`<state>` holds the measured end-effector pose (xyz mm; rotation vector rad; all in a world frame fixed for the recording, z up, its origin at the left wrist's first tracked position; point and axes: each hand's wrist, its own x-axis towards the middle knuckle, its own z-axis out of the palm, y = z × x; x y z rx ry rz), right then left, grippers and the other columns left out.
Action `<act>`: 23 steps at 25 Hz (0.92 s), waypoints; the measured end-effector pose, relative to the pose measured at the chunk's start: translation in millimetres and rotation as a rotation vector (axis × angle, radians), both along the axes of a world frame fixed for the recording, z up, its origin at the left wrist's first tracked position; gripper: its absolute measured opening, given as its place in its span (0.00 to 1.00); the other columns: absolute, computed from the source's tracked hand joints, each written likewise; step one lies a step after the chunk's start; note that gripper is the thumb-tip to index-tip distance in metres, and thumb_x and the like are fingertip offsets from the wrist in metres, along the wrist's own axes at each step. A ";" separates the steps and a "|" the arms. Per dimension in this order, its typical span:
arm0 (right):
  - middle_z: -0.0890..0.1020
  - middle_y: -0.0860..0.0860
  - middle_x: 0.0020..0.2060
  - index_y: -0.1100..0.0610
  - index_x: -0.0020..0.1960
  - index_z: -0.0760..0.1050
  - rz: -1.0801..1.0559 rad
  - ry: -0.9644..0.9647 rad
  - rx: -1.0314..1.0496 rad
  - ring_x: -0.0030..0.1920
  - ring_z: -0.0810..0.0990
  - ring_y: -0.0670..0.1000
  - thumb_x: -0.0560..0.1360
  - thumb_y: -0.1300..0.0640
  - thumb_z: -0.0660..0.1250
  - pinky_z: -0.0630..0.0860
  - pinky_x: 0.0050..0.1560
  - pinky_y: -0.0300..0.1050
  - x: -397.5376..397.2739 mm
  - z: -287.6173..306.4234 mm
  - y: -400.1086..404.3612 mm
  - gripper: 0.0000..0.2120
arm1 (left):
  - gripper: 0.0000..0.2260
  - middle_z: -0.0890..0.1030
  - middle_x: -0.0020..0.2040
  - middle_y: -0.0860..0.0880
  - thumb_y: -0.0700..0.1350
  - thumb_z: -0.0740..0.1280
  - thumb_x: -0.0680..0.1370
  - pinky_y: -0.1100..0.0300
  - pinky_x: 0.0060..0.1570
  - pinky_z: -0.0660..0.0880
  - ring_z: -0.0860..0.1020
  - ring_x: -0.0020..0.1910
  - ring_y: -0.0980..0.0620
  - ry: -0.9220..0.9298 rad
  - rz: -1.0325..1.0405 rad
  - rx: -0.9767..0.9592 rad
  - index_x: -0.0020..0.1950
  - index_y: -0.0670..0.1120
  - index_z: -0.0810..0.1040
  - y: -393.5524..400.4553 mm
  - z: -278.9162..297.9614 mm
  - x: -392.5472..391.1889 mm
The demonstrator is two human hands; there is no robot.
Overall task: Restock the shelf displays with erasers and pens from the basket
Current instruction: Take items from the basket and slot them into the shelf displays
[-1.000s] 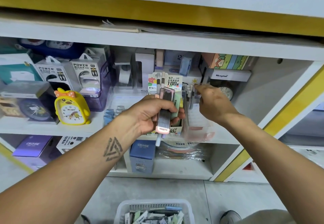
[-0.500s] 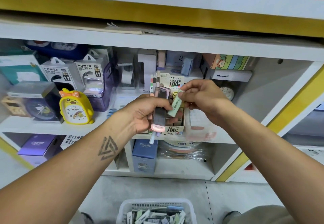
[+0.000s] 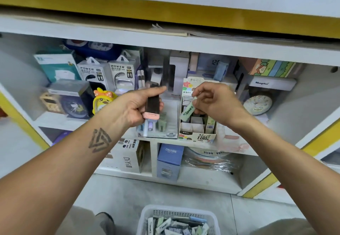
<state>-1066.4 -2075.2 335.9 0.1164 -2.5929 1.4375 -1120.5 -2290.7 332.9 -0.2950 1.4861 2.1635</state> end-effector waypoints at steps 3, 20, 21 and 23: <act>0.84 0.49 0.38 0.49 0.47 0.78 0.037 0.059 0.279 0.39 0.84 0.49 0.75 0.62 0.72 0.83 0.46 0.48 -8.6 -9.7 -14.7 0.08 | 0.09 0.74 0.32 0.45 0.43 0.73 0.75 0.61 0.25 0.76 0.75 0.25 0.50 -0.005 0.021 0.027 0.43 0.43 0.73 -13.0 0.4 -3.8; 0.81 0.55 0.38 0.59 0.47 0.75 0.049 0.224 0.542 0.40 0.81 0.55 0.77 0.66 0.67 0.80 0.41 0.52 -48.4 -52.2 -55.1 0.04 | 0.06 0.84 0.36 0.40 0.38 0.68 0.77 0.46 0.30 0.81 0.85 0.34 0.44 0.001 -0.069 -0.050 0.53 0.40 0.75 -40.8 -12.9 -4.1; 0.81 0.55 0.38 0.59 0.46 0.75 0.064 0.213 0.566 0.40 0.80 0.56 0.76 0.67 0.67 0.80 0.41 0.53 -49.9 -53.9 -57.5 0.04 | 0.06 0.84 0.36 0.40 0.38 0.68 0.77 0.46 0.31 0.82 0.85 0.34 0.44 0.002 -0.072 -0.054 0.53 0.40 0.75 -41.2 -13.4 -4.0; 0.80 0.57 0.37 0.60 0.43 0.74 0.091 0.211 0.631 0.39 0.80 0.59 0.75 0.68 0.67 0.79 0.40 0.54 -52.9 -55.5 -60.3 0.05 | 0.05 0.84 0.35 0.40 0.38 0.68 0.77 0.46 0.30 0.81 0.85 0.33 0.44 0.004 -0.072 -0.054 0.52 0.40 0.75 -42.6 -13.6 -3.8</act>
